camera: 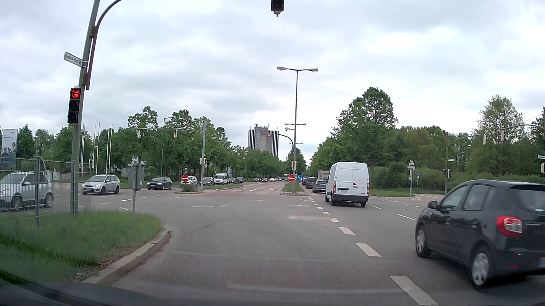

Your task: Follow the waypoints while adhering to traffic rules and regulations

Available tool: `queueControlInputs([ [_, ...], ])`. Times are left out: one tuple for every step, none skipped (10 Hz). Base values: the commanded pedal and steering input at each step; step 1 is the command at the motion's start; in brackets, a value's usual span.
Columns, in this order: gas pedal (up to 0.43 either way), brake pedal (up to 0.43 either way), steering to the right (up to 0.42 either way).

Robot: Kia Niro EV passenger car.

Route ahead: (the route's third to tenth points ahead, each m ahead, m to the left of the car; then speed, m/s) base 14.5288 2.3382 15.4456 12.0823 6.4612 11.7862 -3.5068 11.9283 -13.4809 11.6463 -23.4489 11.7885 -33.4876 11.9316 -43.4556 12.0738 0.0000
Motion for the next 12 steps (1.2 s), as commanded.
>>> queueControlInputs([
  [0.000, 0.262, -0.003],
  [0.000, 0.262, -0.003],
  [0.000, 0.262, -0.003],
  [0.000, 0.262, -0.003],
  [0.000, 0.262, -0.003],
  [0.000, 0.262, -0.003],
  [0.000, 0.268, -0.003],
  [0.000, 0.262, -0.003],
  [0.000, 0.262, -0.003],
  [0.000, 0.262, -0.003],
  [0.000, 0.262, -0.003],
  [0.000, 0.262, -0.003],
])
